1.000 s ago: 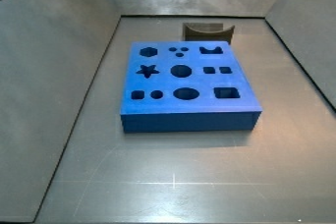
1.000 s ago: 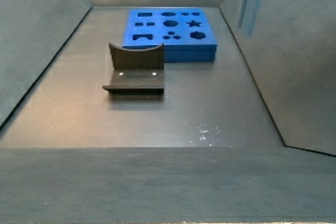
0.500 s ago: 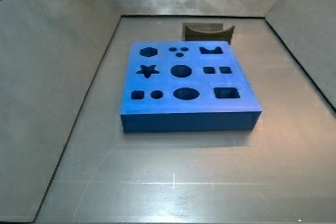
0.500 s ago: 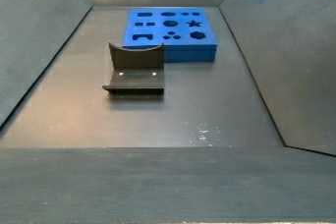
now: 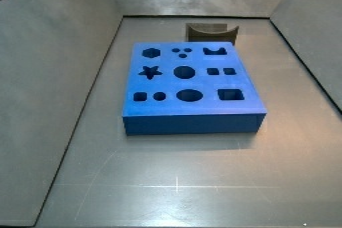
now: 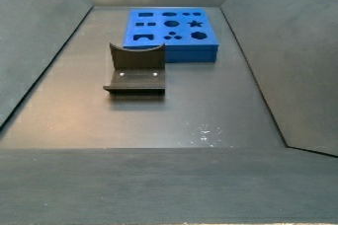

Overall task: Pick up the square-circle object. Move up. Rotate the square-circle object. Place the square-circle object on the fixture. Regrasp the square-circle object. Move to above the board. Insert the square-circle object.
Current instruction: Move to above the board.

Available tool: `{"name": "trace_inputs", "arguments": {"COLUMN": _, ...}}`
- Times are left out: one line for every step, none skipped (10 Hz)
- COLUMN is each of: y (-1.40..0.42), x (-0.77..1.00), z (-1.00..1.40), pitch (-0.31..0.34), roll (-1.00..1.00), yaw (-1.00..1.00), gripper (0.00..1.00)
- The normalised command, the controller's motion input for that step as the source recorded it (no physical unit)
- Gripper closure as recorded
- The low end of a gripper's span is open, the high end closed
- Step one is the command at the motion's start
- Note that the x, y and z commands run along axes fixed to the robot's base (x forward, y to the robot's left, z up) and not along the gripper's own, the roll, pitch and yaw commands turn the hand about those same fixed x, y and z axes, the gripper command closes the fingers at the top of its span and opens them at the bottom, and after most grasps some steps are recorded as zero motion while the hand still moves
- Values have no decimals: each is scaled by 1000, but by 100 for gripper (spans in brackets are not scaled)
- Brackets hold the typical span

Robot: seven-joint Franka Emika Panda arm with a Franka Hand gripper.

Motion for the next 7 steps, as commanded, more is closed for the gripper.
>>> {"name": "trace_inputs", "arguments": {"y": 1, "x": 4, "z": 189, "pitch": 81, "roll": 55, "yaw": 16, "gripper": 100}}
{"name": "trace_inputs", "arguments": {"y": -1000, "x": 400, "z": -233, "pitch": 50, "roll": 93, "yaw": -216, "gripper": 100}}
{"name": "trace_inputs", "arguments": {"y": -1000, "x": 403, "z": -234, "pitch": 43, "roll": 94, "yaw": -206, "gripper": 100}}
{"name": "trace_inputs", "arguments": {"y": -1000, "x": 421, "z": -237, "pitch": 45, "roll": 56, "yaw": -92, "gripper": 100}}
{"name": "trace_inputs", "arguments": {"y": -1000, "x": 429, "z": -229, "pitch": 38, "roll": -23, "yaw": -48, "gripper": 100}}
{"name": "trace_inputs", "arguments": {"y": -1000, "x": 433, "z": -232, "pitch": 27, "roll": 7, "yaw": -21, "gripper": 100}}
{"name": "trace_inputs", "arguments": {"y": -1000, "x": 439, "z": -226, "pitch": 29, "roll": 1, "yaw": -6, "gripper": 100}}
